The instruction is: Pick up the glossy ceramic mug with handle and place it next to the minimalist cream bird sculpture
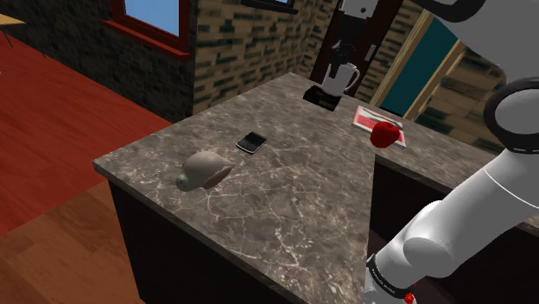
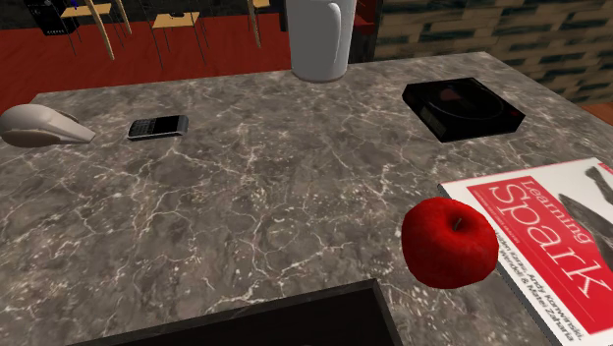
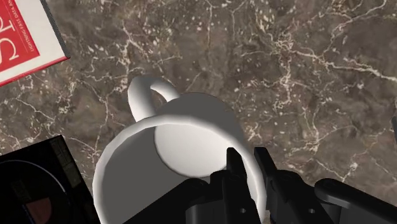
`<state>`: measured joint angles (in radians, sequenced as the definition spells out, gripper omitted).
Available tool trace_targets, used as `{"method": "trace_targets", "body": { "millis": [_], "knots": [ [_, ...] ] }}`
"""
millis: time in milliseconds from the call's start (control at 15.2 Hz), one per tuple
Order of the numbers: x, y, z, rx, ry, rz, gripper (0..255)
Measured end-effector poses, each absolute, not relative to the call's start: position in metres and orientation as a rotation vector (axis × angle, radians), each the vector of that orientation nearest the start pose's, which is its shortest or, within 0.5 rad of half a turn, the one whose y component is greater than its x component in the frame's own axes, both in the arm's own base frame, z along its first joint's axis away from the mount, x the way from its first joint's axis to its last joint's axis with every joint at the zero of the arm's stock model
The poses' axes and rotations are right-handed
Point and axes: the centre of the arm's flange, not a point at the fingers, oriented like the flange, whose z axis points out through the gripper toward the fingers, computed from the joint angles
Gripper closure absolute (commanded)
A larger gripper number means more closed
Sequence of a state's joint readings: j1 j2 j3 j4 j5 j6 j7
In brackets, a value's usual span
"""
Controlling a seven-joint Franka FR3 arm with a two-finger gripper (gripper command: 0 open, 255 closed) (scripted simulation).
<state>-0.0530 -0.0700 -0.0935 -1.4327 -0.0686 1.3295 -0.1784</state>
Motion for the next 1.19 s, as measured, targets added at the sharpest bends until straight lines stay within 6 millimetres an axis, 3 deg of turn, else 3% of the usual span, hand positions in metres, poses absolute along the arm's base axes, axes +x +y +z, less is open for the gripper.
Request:
{"method": "trace_targets", "body": {
  "millis": [1188],
  "knots": [
    [0.382, 0.125, 0.715, -3.195, -0.027, 0.068, 255]
  ]
}}
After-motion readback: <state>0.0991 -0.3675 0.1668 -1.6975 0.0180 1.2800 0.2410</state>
